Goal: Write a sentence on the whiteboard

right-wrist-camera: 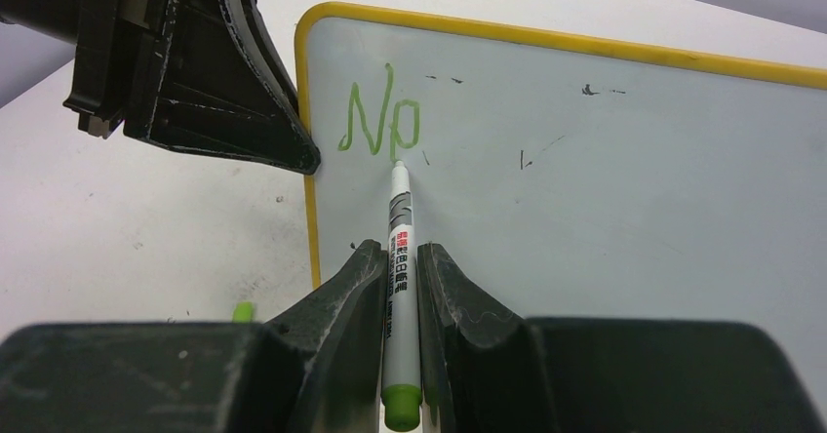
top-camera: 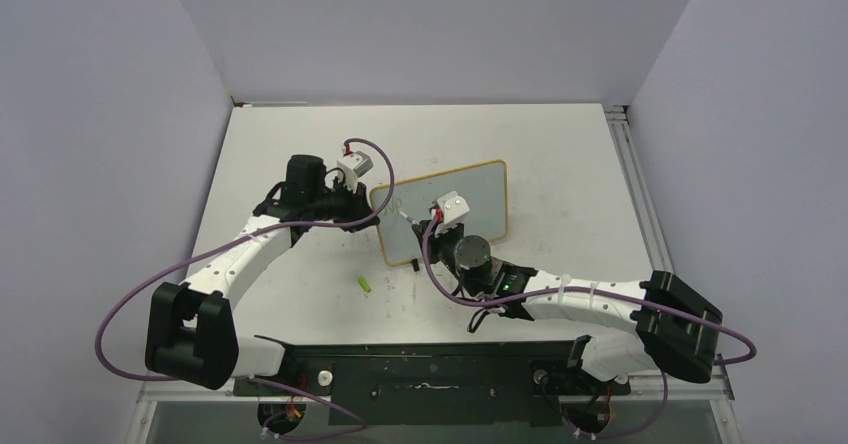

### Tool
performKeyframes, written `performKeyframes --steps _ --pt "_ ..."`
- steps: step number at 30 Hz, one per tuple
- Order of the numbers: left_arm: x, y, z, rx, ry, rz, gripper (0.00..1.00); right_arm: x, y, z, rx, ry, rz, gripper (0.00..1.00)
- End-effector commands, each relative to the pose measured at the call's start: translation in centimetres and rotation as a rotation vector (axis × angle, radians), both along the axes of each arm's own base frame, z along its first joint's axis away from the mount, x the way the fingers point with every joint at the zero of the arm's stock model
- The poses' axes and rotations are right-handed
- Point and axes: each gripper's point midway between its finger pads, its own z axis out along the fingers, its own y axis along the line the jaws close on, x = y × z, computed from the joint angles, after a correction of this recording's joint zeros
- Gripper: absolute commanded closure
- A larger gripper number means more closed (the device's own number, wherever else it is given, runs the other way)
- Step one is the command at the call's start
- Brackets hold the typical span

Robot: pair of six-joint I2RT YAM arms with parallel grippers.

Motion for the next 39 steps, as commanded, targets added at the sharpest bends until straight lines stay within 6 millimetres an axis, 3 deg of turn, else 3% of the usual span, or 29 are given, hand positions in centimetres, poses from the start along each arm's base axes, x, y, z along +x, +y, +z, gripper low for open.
performKeyframes --steps 1,10,19,39 --pt "0.0 -0.7 1.4 -0.016 -0.022 -0.031 1.00 0.9 -1.9 0.4 -0.008 -0.019 -0.094 0.95" --pt "0.0 -0.7 1.5 -0.016 -0.022 -0.032 1.00 0.7 -2.4 1.1 0.009 -0.029 -0.100 0.95" --pt "0.0 -0.7 1.4 -0.016 -0.022 -0.032 1.00 -0.4 -2.5 4.1 0.085 -0.059 -0.048 0.95" --pt "0.0 -0.7 1.3 -0.015 -0.019 -0.033 1.00 0.7 -0.1 5.9 0.097 -0.106 -0.014 0.95"
